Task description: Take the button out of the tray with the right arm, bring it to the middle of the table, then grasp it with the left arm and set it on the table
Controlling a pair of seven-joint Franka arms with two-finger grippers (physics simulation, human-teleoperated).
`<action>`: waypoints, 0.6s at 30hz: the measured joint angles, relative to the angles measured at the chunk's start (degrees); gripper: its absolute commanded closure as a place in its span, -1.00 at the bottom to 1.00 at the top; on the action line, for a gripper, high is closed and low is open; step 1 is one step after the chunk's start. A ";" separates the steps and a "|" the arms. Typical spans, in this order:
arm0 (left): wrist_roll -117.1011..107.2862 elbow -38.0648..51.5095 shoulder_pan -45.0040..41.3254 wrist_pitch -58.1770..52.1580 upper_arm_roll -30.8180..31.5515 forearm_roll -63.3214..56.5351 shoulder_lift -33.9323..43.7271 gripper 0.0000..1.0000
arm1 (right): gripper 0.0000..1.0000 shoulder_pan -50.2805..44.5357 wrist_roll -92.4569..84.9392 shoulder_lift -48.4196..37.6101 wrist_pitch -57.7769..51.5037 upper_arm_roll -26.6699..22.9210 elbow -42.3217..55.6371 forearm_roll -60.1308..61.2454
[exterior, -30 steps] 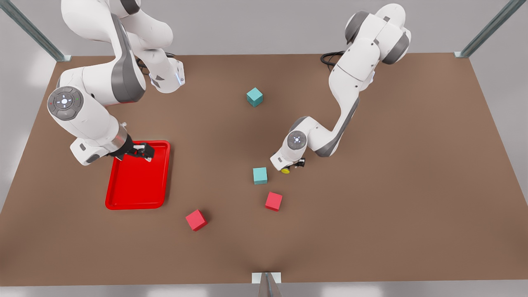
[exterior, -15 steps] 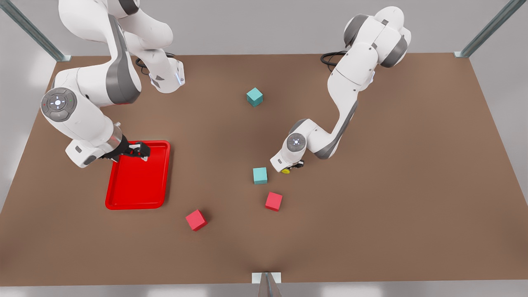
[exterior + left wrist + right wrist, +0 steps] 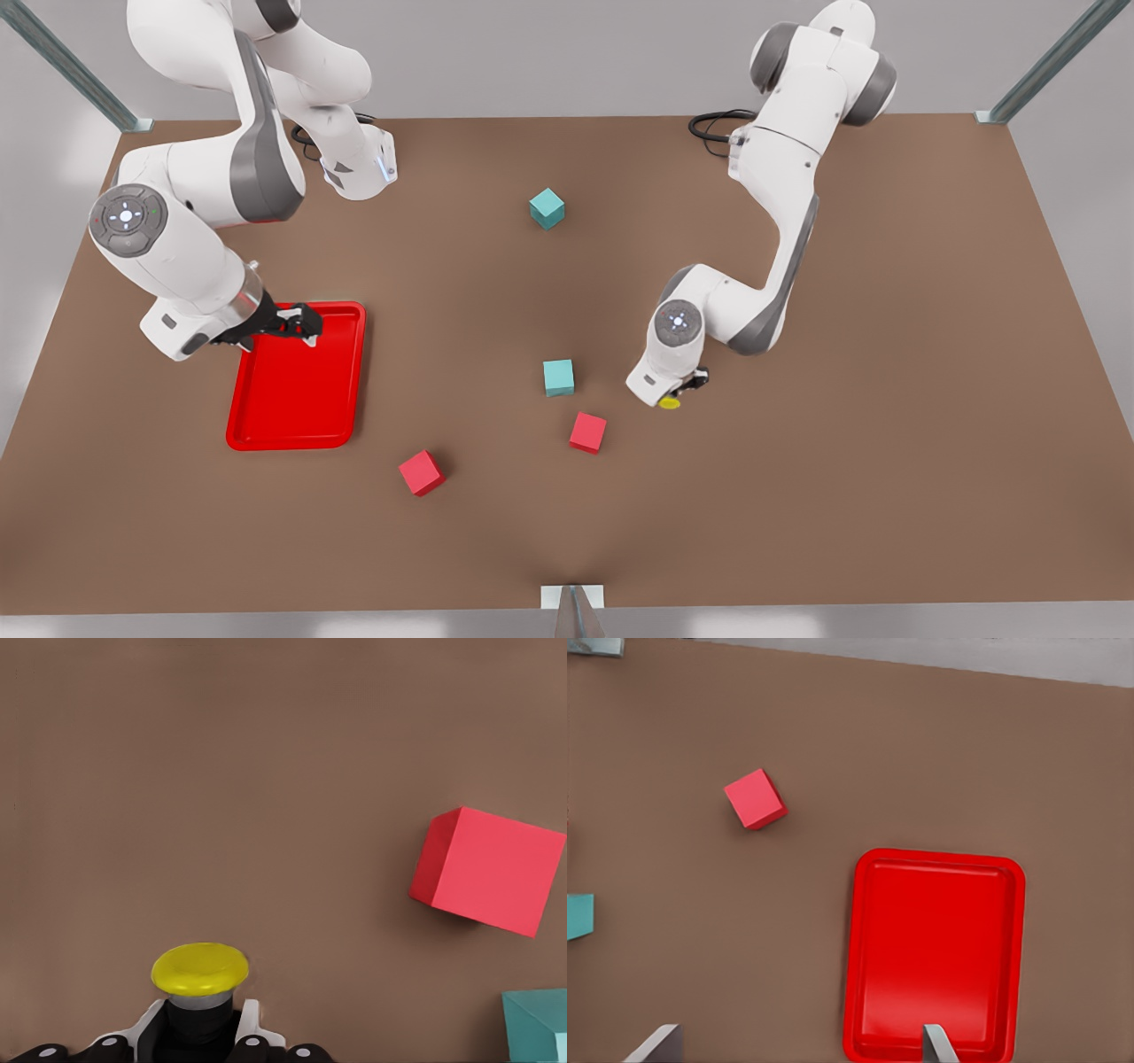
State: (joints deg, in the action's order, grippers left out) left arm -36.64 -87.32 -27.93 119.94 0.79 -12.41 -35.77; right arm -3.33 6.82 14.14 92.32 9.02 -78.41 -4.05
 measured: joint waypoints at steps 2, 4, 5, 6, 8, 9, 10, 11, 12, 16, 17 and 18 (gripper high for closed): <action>-8.02 2.71 -0.28 -4.75 -2.26 -8.24 -0.40 0.06 | -1.00 -0.21 -0.20 0.65 0.19 0.01 0.12 -0.08; -18.11 3.52 -1.32 -10.62 -2.88 -19.44 -1.14 0.06 | -1.00 -0.29 -0.36 1.66 0.33 0.08 0.20 -0.05; -23.40 3.66 -2.18 -13.48 -3.01 -24.56 -1.81 0.06 | -1.00 -0.31 -0.40 2.05 0.39 0.09 0.23 -0.05; -28.71 3.71 -2.98 -16.40 -3.08 -29.33 -3.14 0.06 | -1.00 -0.34 -0.45 2.25 0.43 0.13 0.26 -0.03; -39.04 3.67 -3.96 -21.94 -3.12 -36.01 -4.93 0.06 | -1.00 -0.35 -0.53 2.40 0.48 0.11 0.25 -0.02; -43.97 3.65 -4.40 -24.44 -3.14 -38.44 -5.82 0.06 | -1.00 -0.35 -0.57 2.43 0.50 0.13 0.25 -0.03; -48.80 3.64 -4.77 -26.56 -3.14 -40.75 -7.00 0.06 | -1.00 -0.34 -0.60 2.44 0.51 0.12 0.25 -0.07; -53.49 3.62 -4.96 -28.36 -3.14 -43.05 -8.28 0.06 | -1.00 -0.32 -0.64 2.45 0.52 0.11 0.25 -0.12; -57.99 3.54 -5.09 -29.87 -3.14 -45.07 -9.19 0.06 | -1.00 -0.29 -0.67 2.45 0.54 0.11 0.25 -0.16; -74.12 2.88 -5.13 -33.76 -3.14 -51.89 -12.01 0.06 | -1.00 -0.18 -0.79 2.45 0.56 0.10 0.25 -0.33; -77.72 2.69 -5.08 -34.34 -3.14 -53.50 -12.55 0.06 | -1.00 -0.18 -0.81 2.45 0.57 0.10 0.25 -0.37; -81.15 2.60 -5.00 -34.75 -3.14 -54.82 -13.28 0.06 | -1.00 -0.18 -0.84 2.45 0.57 0.11 0.25 -0.42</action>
State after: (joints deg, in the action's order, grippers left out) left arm -117.78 -84.73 -32.93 85.19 -2.35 -67.23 -49.05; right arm -3.51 5.98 16.59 92.90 9.13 -78.16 -4.47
